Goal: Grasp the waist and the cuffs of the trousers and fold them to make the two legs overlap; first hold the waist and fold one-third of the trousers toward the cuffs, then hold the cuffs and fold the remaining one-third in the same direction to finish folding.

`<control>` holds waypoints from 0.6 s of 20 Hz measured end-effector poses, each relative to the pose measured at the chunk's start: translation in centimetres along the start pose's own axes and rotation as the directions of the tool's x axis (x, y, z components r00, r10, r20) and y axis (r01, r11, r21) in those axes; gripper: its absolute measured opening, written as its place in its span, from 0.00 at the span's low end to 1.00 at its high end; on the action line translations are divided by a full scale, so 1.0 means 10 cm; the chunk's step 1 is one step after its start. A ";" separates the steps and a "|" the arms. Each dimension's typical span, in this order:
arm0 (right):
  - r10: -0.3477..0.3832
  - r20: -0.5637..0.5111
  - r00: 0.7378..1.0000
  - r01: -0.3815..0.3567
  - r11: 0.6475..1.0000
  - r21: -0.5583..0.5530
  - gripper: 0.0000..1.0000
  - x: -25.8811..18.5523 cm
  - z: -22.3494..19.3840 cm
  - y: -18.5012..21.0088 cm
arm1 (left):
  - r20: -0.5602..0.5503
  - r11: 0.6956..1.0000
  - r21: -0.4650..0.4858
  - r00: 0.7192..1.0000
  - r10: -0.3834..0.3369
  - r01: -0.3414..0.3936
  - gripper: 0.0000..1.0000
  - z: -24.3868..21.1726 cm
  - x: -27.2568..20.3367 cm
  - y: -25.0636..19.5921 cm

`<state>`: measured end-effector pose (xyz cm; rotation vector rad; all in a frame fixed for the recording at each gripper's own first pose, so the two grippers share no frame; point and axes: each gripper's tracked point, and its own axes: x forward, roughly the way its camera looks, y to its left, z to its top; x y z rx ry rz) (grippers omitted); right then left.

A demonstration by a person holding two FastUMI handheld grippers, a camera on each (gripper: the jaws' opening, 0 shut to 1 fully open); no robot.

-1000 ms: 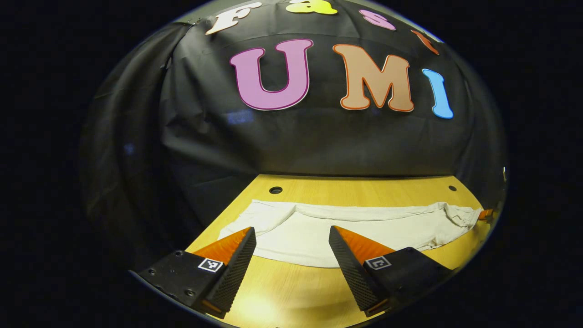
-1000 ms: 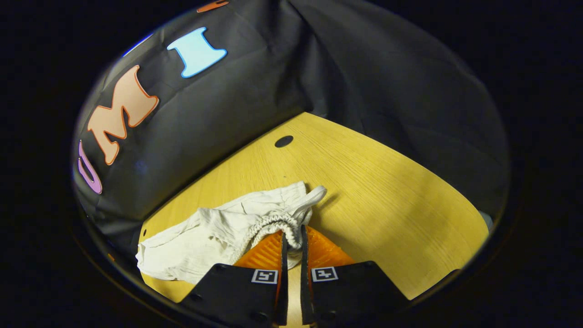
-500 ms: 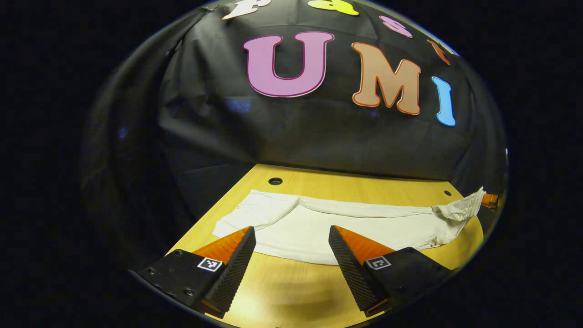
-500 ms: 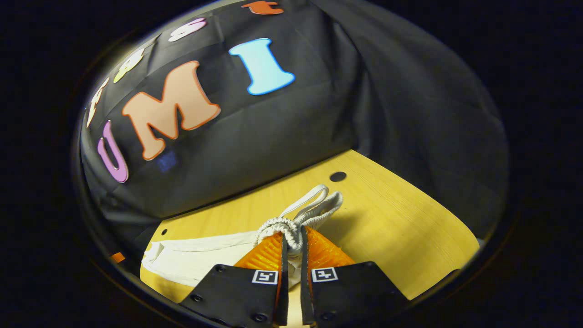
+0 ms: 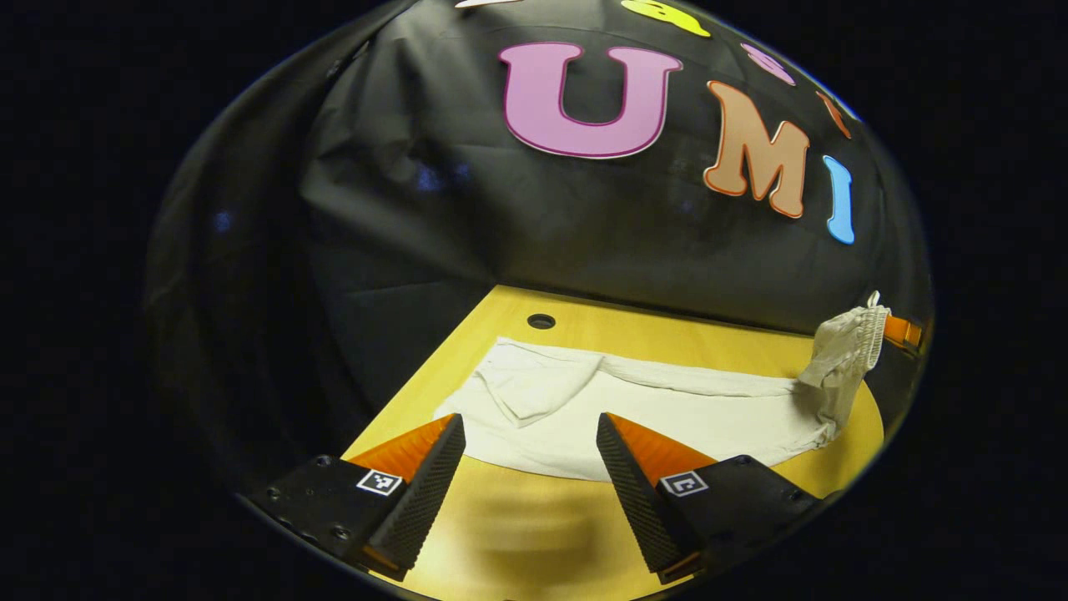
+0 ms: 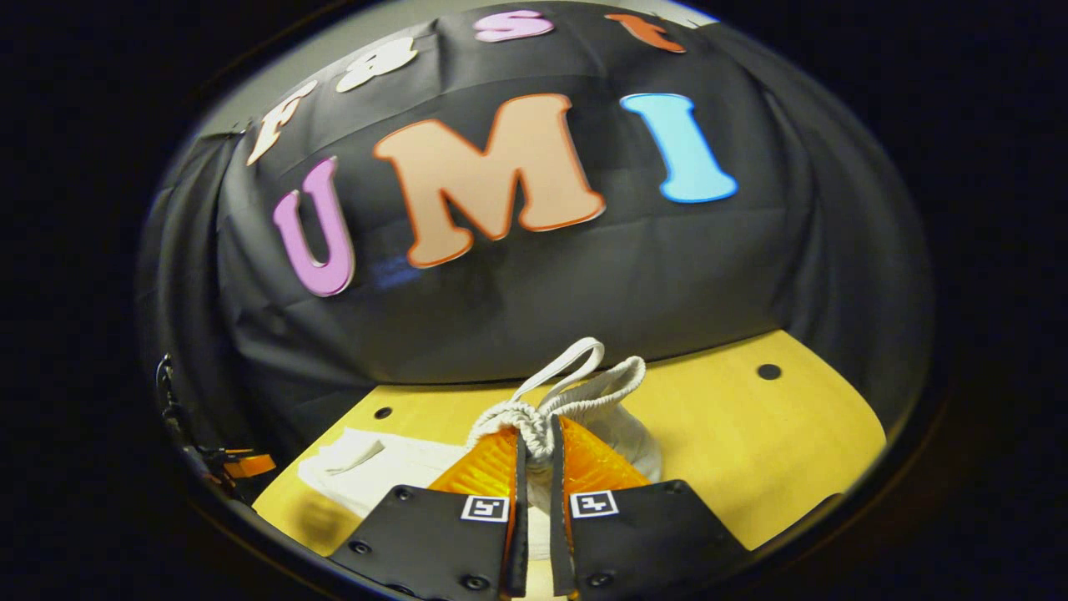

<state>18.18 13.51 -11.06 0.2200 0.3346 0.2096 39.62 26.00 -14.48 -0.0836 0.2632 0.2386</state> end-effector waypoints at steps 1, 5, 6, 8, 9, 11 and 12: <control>0.025 -0.019 1.000 -0.025 0.999 -0.021 0.17 0.07 -0.12 0.18 | -0.001 1.000 -0.004 1.000 -0.001 0.001 0.96 -0.01 0.05 0.08; 0.050 -0.127 0.991 -0.060 0.995 -0.081 0.16 0.27 -0.66 0.47 | -0.015 1.000 0.007 1.000 -0.004 0.004 0.96 -0.05 0.27 0.28; 0.041 -0.139 0.989 -0.054 0.994 -0.092 0.19 0.35 -0.71 0.47 | -0.020 1.000 0.010 1.000 -0.008 0.008 0.96 -0.07 0.33 0.32; 0.041 -0.156 0.987 -0.054 0.995 -0.083 0.27 0.38 -0.69 0.44 | -0.038 1.000 0.009 0.999 -0.016 0.017 0.96 -0.14 0.46 0.39; 0.040 -0.160 0.986 -0.052 0.996 -0.072 0.27 0.43 -0.67 0.39 | -0.047 1.000 0.009 0.999 -0.017 0.017 0.95 -0.17 0.52 0.43; 0.024 -0.162 0.987 -0.033 0.998 -0.051 0.67 0.43 -0.58 0.26 | -0.070 1.000 0.008 0.997 -0.020 0.021 0.96 -0.24 0.65 0.51; 0.018 -0.165 0.986 -0.027 0.998 -0.049 0.80 0.44 -0.55 0.24 | -0.084 1.000 0.003 0.996 -0.028 0.029 0.95 -0.27 0.69 0.53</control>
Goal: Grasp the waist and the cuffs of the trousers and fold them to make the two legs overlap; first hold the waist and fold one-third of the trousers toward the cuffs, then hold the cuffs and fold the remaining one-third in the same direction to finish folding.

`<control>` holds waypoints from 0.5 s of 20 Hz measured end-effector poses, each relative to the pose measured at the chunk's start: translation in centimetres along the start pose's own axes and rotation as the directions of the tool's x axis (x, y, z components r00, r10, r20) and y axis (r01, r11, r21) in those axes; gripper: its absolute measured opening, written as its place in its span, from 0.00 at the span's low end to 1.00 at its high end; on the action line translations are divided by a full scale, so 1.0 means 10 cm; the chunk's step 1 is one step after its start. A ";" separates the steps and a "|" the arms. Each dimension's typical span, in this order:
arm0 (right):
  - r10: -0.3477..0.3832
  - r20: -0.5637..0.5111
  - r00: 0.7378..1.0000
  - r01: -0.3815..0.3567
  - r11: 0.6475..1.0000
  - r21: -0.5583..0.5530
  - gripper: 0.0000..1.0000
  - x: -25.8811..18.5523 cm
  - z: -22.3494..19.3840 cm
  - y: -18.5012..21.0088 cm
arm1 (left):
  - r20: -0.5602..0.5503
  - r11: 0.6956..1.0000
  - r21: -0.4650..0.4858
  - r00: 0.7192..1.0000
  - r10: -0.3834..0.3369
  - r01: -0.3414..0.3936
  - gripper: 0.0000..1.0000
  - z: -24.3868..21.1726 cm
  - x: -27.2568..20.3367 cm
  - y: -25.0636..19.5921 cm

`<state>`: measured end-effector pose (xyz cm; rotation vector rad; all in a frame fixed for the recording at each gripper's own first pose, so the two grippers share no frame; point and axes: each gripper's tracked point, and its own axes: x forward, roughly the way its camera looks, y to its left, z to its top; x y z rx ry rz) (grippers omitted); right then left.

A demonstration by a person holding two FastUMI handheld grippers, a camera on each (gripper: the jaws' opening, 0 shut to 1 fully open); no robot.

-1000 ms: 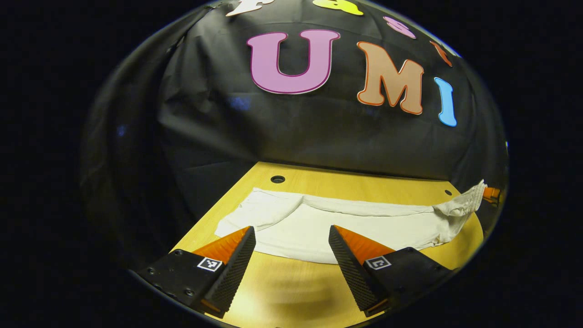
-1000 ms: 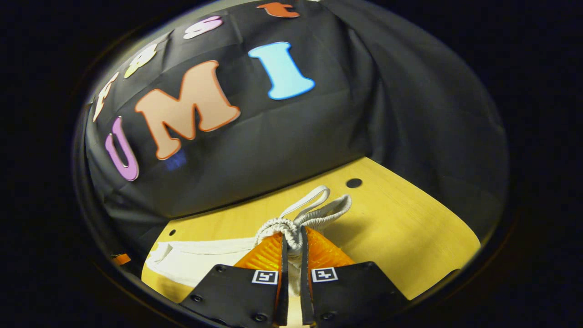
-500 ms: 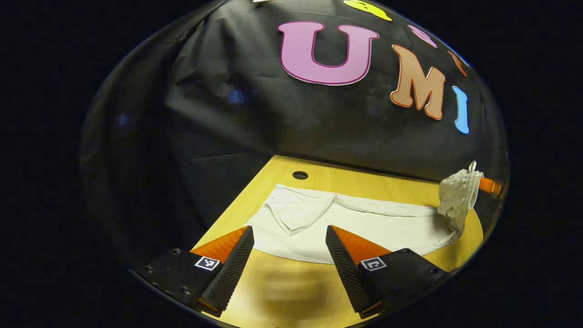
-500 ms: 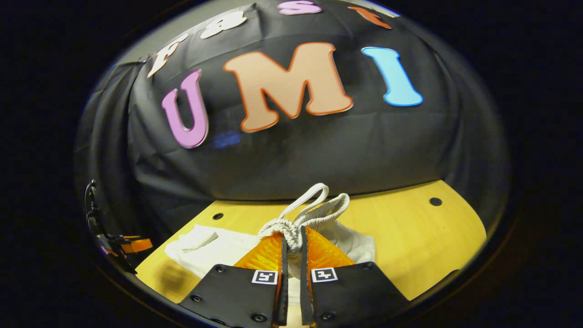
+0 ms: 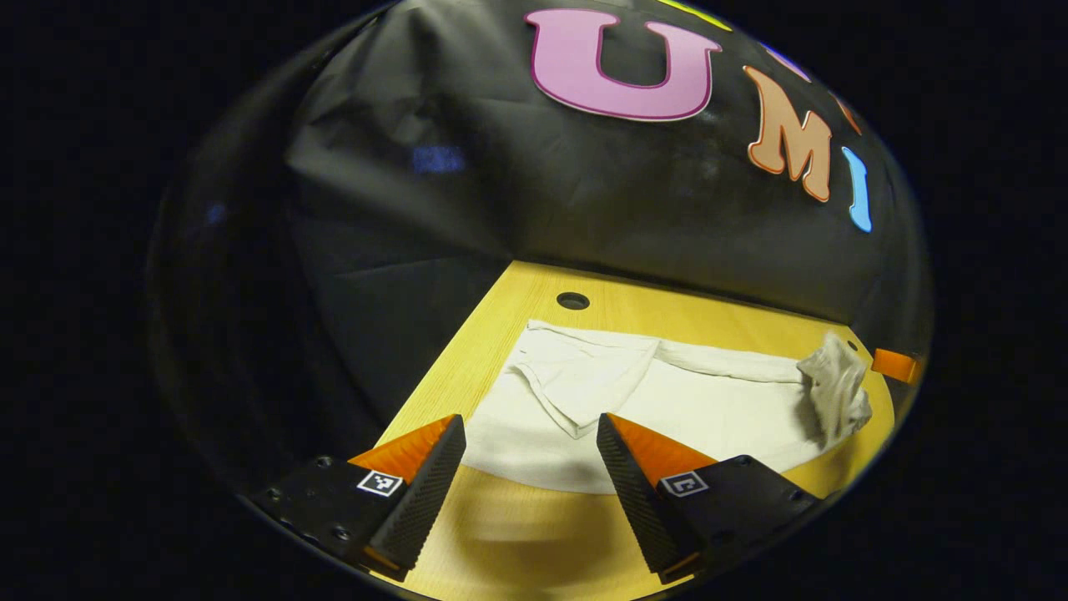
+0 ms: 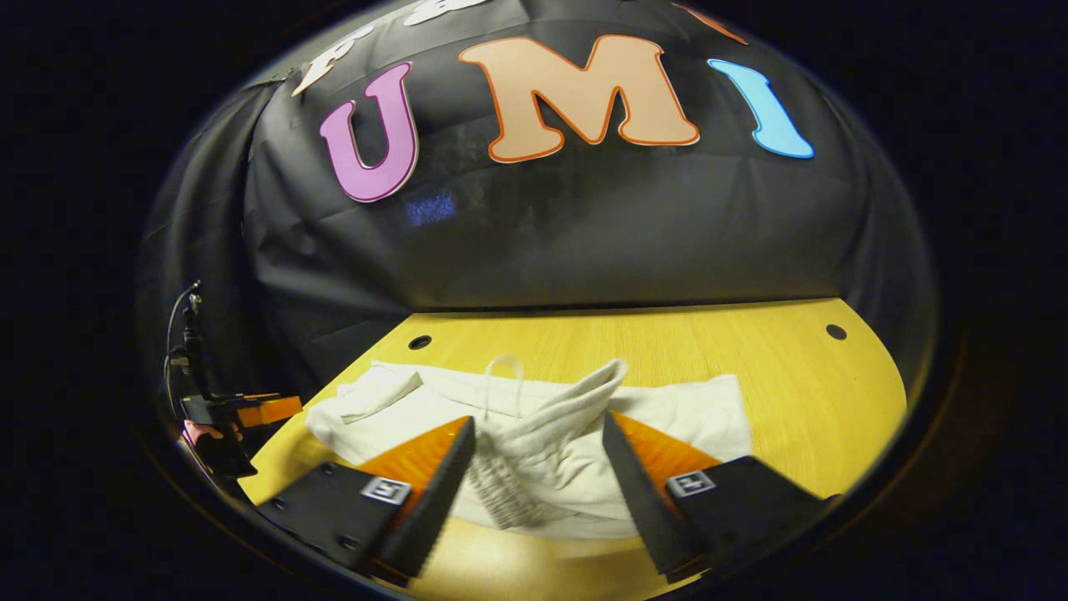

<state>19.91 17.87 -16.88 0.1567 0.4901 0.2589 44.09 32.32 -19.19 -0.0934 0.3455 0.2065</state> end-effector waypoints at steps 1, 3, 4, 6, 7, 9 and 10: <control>-0.008 -0.006 1.000 0.008 1.000 0.000 0.92 -0.05 -0.02 0.00 | -0.016 1.000 -0.004 1.000 -0.007 0.007 0.97 -0.05 0.03 0.02; -0.032 -0.011 0.999 0.032 0.999 -0.008 0.92 -0.13 -0.10 -0.03 | -0.042 1.000 0.000 0.999 -0.009 0.009 0.96 -0.13 0.15 0.11; -0.046 -0.019 0.999 0.046 0.999 -0.015 0.92 -0.18 -0.15 -0.07 | -0.051 1.000 0.002 0.999 -0.007 0.007 0.96 -0.15 0.22 0.14; -0.075 -0.026 0.997 0.074 0.997 -0.026 0.97 -0.29 -0.21 -0.15 | -0.074 1.000 0.021 0.997 0.006 -0.004 0.96 -0.20 0.34 0.18; -0.087 -0.029 0.996 0.087 0.996 -0.027 0.92 -0.32 -0.23 -0.20 | -0.085 0.999 0.037 0.996 0.016 -0.013 0.96 -0.24 0.39 0.20; -0.111 -0.036 0.993 0.110 0.993 -0.032 0.92 -0.39 -0.26 -0.29 | -0.117 0.997 0.067 0.992 0.044 -0.036 0.96 -0.31 0.44 0.29; -0.124 -0.038 0.992 0.123 0.992 -0.037 0.96 -0.42 -0.27 -0.35 | -0.131 0.997 0.070 0.990 0.044 -0.035 0.96 -0.33 0.47 0.31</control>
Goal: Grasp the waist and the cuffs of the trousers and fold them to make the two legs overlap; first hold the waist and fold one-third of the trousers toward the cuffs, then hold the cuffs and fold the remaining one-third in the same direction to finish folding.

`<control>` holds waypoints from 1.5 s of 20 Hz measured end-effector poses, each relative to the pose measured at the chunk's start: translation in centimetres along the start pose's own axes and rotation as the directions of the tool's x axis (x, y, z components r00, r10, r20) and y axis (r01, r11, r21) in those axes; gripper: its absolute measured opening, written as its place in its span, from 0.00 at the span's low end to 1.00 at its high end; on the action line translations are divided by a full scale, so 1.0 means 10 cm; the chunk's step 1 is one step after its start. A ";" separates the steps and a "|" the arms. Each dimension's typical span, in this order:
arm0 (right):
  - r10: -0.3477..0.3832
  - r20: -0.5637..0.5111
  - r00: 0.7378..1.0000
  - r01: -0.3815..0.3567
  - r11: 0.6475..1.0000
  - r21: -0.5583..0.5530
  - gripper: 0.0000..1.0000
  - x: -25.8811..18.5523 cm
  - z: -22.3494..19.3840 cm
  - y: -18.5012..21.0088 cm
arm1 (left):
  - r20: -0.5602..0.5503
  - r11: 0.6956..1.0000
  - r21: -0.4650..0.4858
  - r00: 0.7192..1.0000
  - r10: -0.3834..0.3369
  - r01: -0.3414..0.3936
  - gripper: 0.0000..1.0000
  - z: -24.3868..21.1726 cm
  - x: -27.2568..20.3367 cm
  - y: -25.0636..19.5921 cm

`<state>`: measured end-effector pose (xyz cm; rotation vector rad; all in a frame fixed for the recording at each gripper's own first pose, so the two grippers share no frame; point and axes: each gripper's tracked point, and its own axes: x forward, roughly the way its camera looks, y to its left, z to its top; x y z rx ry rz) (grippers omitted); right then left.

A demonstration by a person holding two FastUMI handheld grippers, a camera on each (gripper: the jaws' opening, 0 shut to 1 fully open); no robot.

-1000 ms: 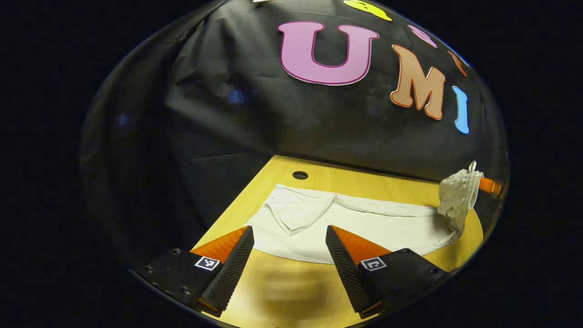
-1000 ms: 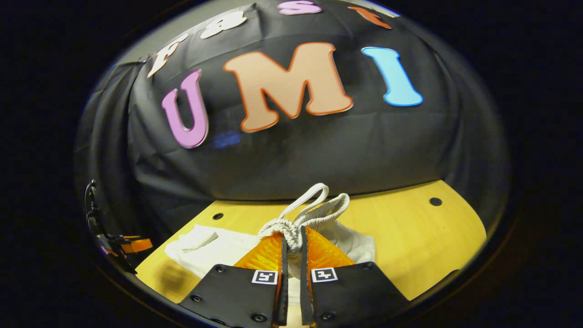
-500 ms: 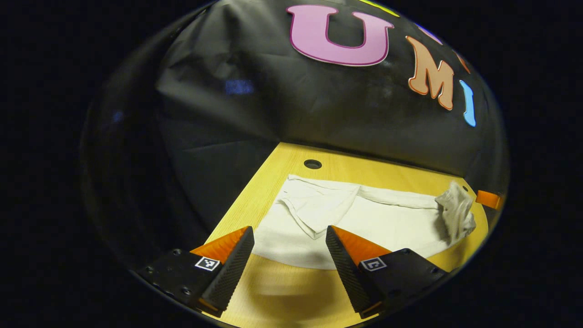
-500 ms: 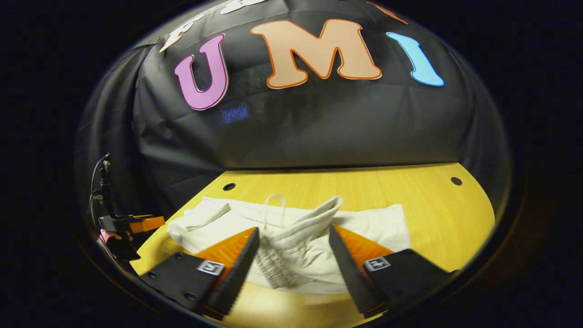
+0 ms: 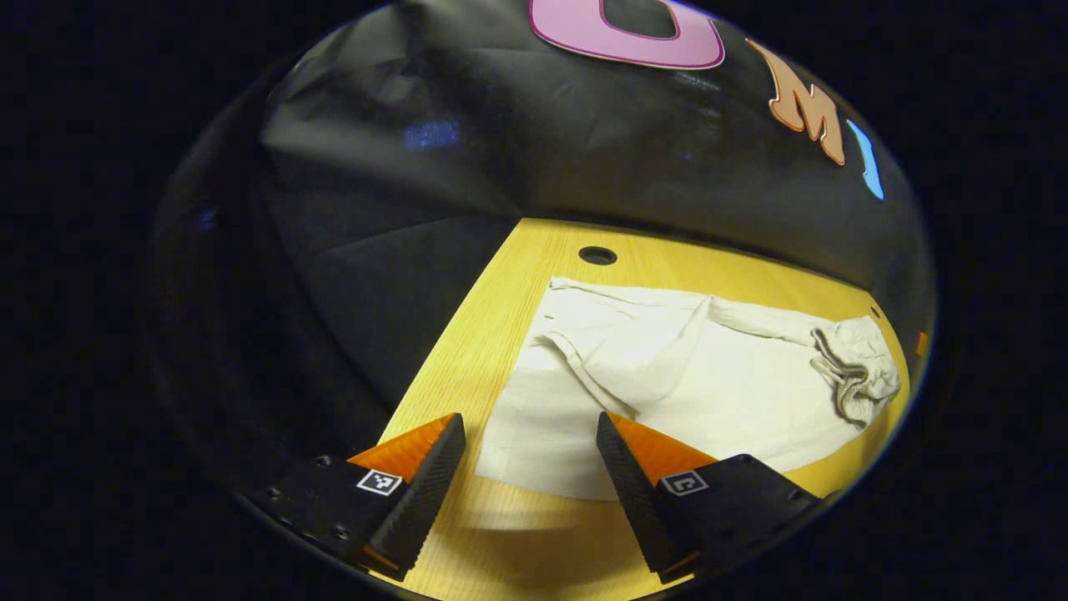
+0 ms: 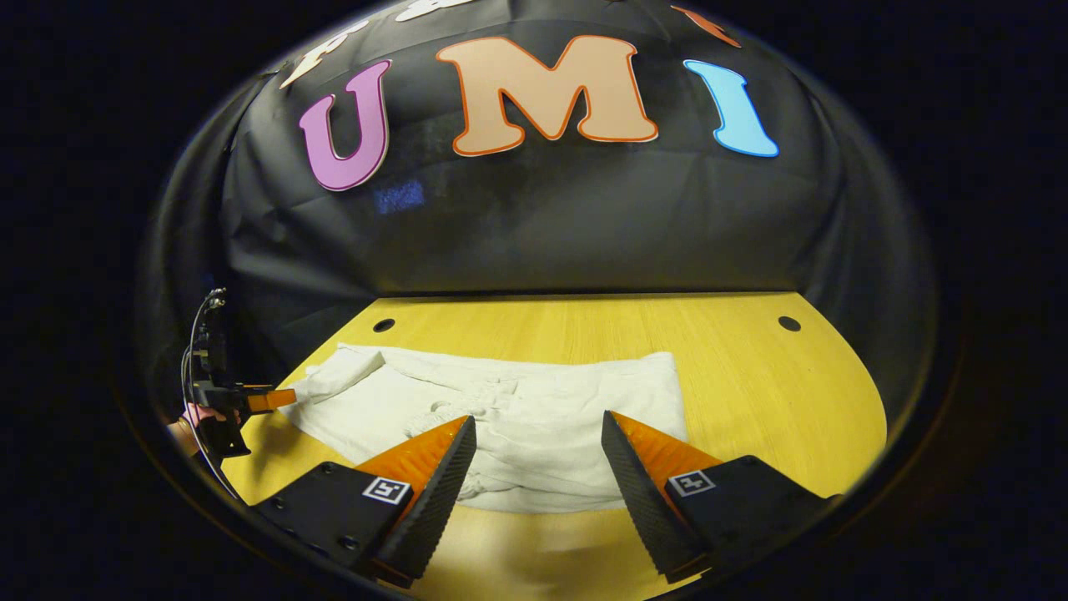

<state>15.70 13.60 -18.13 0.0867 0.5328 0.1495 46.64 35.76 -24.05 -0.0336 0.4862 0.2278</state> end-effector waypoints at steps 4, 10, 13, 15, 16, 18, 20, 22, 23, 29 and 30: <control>-0.037 0.001 0.999 0.037 0.999 0.002 0.92 -0.04 0.02 -0.14 | -0.034 1.000 0.002 0.999 0.000 0.000 0.96 -0.09 0.03 0.01; -0.046 0.015 0.999 0.045 0.998 0.039 0.97 -0.06 0.09 -0.20 | -0.049 1.000 0.002 0.999 -0.019 0.019 0.80 -0.05 0.00 0.06; -0.055 0.006 0.998 0.055 0.998 0.032 0.97 -0.07 0.06 -0.25 | -0.050 0.999 0.002 0.998 -0.045 0.045 0.62 0.03 -0.05 0.11; -0.057 0.007 0.998 0.057 0.998 0.036 0.96 -0.09 0.07 -0.28 | -0.039 0.998 -0.011 0.997 -0.070 0.069 0.46 0.11 -0.08 0.13; -0.060 0.009 0.998 0.059 0.998 0.035 0.92 -0.11 0.06 -0.29 | -0.038 0.997 -0.021 0.996 -0.076 0.075 0.29 0.15 -0.11 0.15; -0.066 0.014 0.998 0.066 0.997 0.030 0.92 -0.13 0.07 -0.33 | -0.036 0.998 -0.023 0.997 -0.068 0.067 0.02 0.23 -0.14 0.25; -0.074 0.015 0.997 0.073 0.997 0.028 0.92 -0.15 0.08 -0.38 | -0.033 0.998 -0.030 0.998 -0.054 0.053 0.00 0.25 -0.16 0.25; -0.086 0.018 0.996 0.086 0.996 0.023 0.96 -0.19 0.09 -0.46 | -0.009 0.998 -0.053 0.999 -0.045 0.044 0.00 0.33 -0.17 0.21; -0.093 0.019 0.996 0.092 0.996 0.020 0.97 -0.20 0.10 -0.50 | 0.008 0.997 -0.067 0.999 -0.049 0.049 0.00 0.39 -0.21 0.19; -0.100 0.037 0.994 0.099 0.994 0.043 0.96 -0.29 0.17 -0.71 | 0.112 0.987 -0.110 0.988 -0.102 0.114 0.00 0.93 -0.48 -0.15; -0.101 0.040 0.994 0.099 0.994 0.048 0.97 -0.30 0.18 -0.75 | 0.137 0.987 -0.093 0.984 -0.117 0.131 0.00 1.06 -0.56 -0.26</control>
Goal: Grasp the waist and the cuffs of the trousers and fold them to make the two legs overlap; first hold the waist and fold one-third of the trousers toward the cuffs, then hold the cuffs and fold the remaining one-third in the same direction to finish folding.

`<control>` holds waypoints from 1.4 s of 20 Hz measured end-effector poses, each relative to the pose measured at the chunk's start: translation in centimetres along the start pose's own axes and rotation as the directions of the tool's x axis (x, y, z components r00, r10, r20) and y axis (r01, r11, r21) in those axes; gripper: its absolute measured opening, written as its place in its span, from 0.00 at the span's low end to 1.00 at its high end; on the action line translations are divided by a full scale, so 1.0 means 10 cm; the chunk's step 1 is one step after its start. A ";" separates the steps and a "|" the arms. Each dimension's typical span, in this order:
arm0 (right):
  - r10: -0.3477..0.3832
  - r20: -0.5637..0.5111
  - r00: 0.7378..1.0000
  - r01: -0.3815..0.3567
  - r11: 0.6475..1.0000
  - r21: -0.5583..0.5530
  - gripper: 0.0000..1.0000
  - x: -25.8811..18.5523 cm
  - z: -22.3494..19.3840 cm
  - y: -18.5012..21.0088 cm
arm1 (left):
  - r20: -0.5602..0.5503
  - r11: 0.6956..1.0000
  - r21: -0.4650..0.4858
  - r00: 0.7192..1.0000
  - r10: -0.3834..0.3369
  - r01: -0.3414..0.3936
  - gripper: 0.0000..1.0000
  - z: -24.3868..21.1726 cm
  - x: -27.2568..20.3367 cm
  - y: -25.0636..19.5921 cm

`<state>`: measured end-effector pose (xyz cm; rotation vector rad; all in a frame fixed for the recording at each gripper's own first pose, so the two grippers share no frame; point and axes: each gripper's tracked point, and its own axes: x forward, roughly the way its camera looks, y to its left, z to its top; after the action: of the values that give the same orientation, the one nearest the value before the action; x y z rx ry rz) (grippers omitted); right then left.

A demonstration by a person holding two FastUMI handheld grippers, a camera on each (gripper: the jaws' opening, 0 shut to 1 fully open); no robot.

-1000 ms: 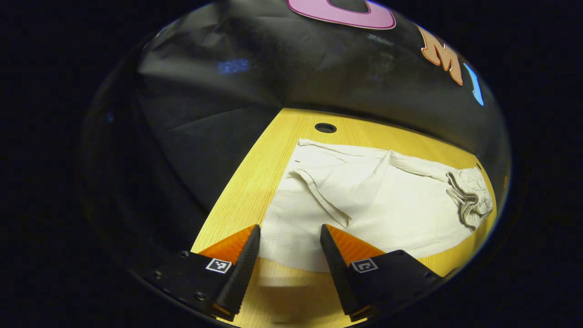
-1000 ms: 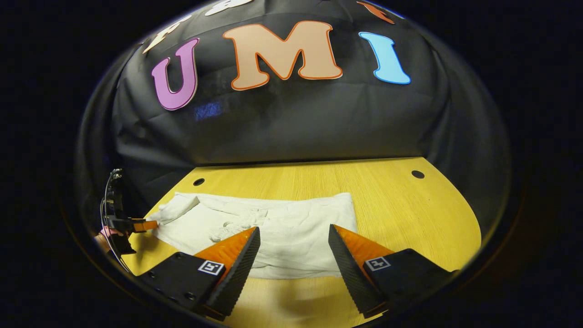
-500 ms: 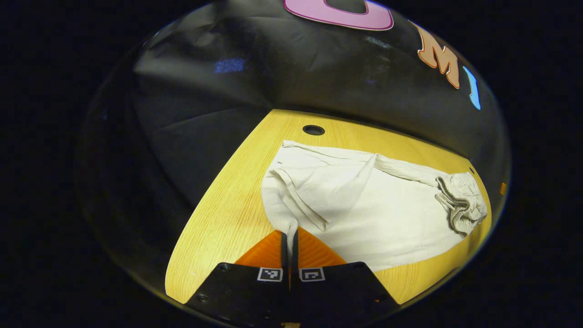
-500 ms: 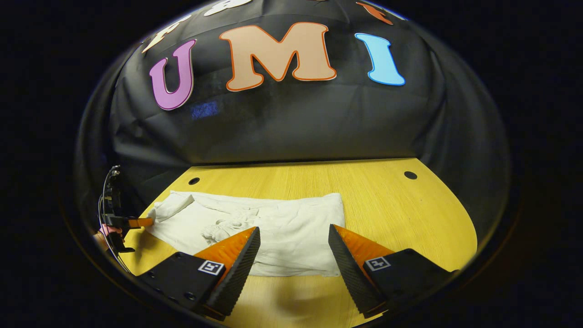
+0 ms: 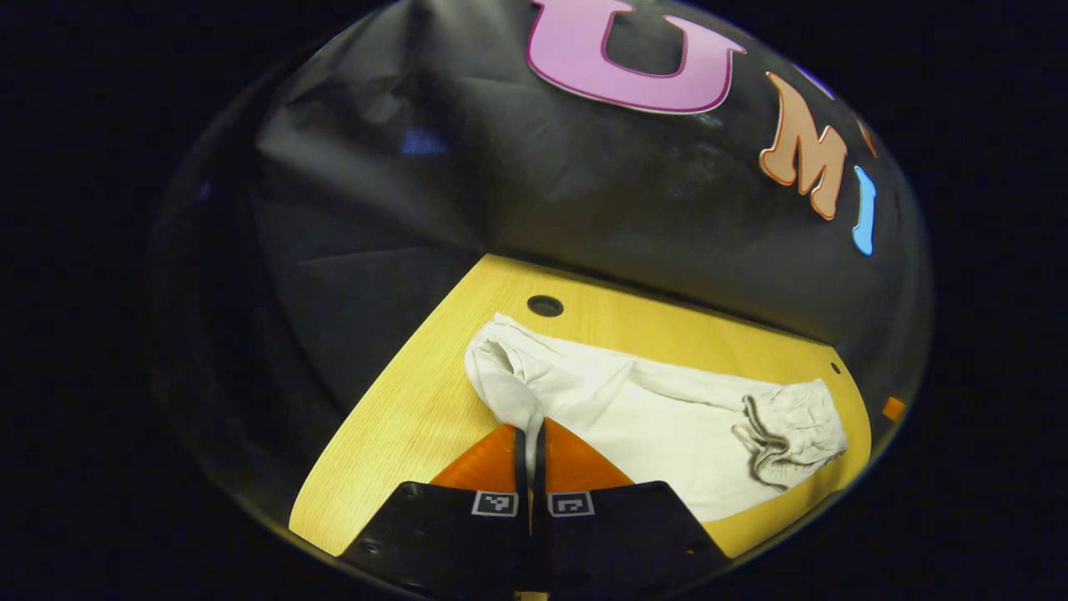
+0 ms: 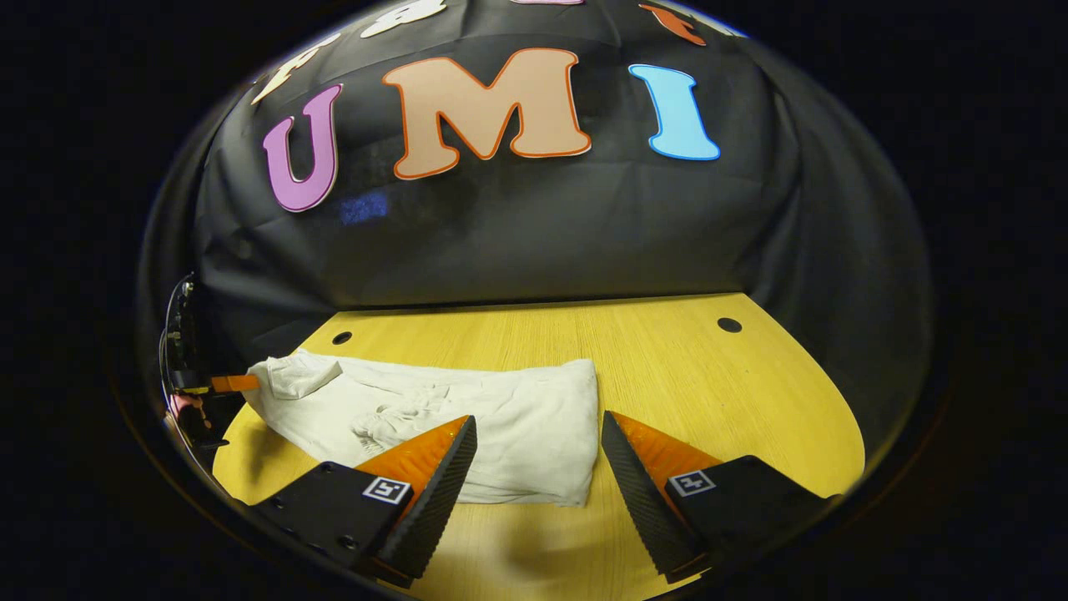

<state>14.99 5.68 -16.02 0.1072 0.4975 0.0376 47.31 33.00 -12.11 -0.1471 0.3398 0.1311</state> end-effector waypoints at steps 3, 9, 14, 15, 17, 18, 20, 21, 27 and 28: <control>0.001 0.007 1.000 -0.002 1.000 0.012 0.96 -0.02 0.04 -0.12 | 0.045 0.998 0.048 0.998 -0.047 0.045 0.00 0.27 -0.11 -0.42; 0.023 0.015 1.000 -0.024 0.999 0.028 0.92 -0.01 0.13 -0.34 | 0.095 0.975 0.151 0.980 -0.177 0.162 0.00 0.64 -0.26 -1.62; 0.034 0.014 0.999 -0.035 0.999 0.037 0.96 0.00 0.16 -0.61 | 0.085 0.950 0.167 0.956 -0.280 0.263 0.00 0.69 -0.25 -2.64; 0.035 0.011 0.999 -0.036 0.999 0.038 0.96 0.00 0.17 -0.67 | 0.082 0.944 0.170 0.951 -0.299 0.282 0.00 0.66 -0.26 -2.82; 0.028 0.010 1.000 -0.028 0.999 0.032 0.96 -0.01 0.17 -0.81 | 0.071 0.928 0.181 0.936 -0.343 0.327 0.00 0.61 -0.31 -3.22; 0.022 0.010 1.000 -0.022 0.999 0.027 0.96 -0.03 0.17 -0.89 | 0.062 0.917 0.188 0.927 -0.369 0.353 0.00 0.56 -0.33 -3.41; 0.013 -0.001 1.000 -0.013 0.999 0.033 0.96 -0.04 0.17 -1.02 | 0.017 0.892 0.190 0.907 -0.421 0.410 0.00 0.38 -0.37 -3.75; 0.012 0.003 1.000 -0.012 0.999 0.039 0.96 -0.06 0.20 -1.07 | 0.001 0.883 0.196 0.900 -0.435 0.426 0.00 0.28 -0.36 -3.89; -0.006 0.015 1.000 0.005 0.999 0.037 0.96 -0.14 0.24 -1.31 | -0.092 0.854 0.227 0.883 -0.459 0.468 0.02 -0.35 -0.31 -4.43; -0.007 0.014 1.000 0.006 0.999 0.033 0.96 -0.14 0.22 -1.32 | -0.101 0.849 0.231 0.879 -0.465 0.476 0.03 -0.42 -0.30 -4.49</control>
<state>14.95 -7.74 -14.86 0.1384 0.4849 0.0221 49.96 -12.10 -9.58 0.0204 0.3497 -0.4050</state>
